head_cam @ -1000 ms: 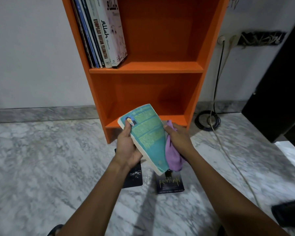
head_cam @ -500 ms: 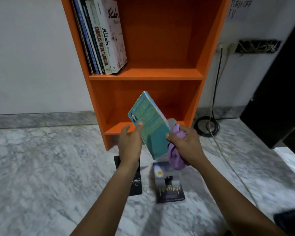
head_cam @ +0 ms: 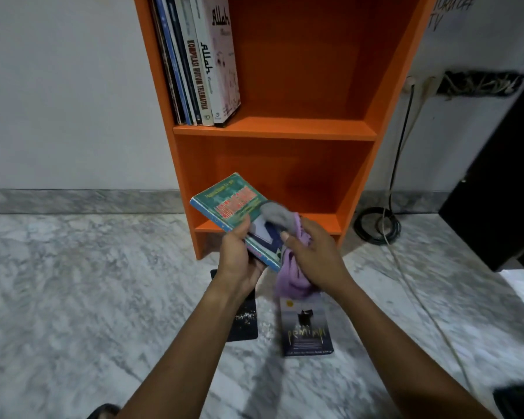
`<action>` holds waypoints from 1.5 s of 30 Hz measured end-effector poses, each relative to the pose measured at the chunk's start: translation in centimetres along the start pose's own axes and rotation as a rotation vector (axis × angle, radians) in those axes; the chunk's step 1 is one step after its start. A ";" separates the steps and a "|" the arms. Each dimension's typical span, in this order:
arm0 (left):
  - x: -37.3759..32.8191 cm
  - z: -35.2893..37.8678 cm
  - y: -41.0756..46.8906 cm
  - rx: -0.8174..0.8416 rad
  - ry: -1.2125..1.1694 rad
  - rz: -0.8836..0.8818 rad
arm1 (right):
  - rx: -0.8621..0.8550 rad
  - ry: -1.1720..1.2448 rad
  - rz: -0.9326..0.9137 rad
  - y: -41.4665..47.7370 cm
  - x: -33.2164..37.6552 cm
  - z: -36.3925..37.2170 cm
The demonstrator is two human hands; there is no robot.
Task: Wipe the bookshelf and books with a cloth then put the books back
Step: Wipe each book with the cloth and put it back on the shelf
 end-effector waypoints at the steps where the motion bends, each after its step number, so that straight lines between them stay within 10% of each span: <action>1: -0.2 0.2 -0.4 0.035 0.001 0.002 | -0.035 -0.012 0.026 0.5 -0.3 -0.6; 8: -2.8 0.8 -1.7 0.136 0.184 0.040 | 0.108 0.629 0.468 2.5 -3.0 -2.5; 14: -5.9 -0.5 -1.2 -0.007 0.688 0.063 | 0.109 0.614 0.334 3.4 -2.4 -2.4; 23: -9.4 0.8 0.9 0.065 0.931 0.345 | -0.045 0.427 0.084 8.8 2.3 -5.6; 32: -21.8 10.9 7.6 -0.108 1.034 0.765 | -0.491 -0.357 -0.083 22.8 9.9 -7.9; 45: -23.5 10.2 13.9 -0.703 1.270 1.030 | -0.182 -0.549 -0.181 27.4 6.1 4.0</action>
Point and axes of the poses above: each hand's wrist, its own y-axis towards the middle knuckle, its own z-axis out of the palm, x = y × z, the point moved 6 cm from there along y, towards the middle knuckle, and after that the axes turned 4 degrees about -z, right-handed, at the moved point
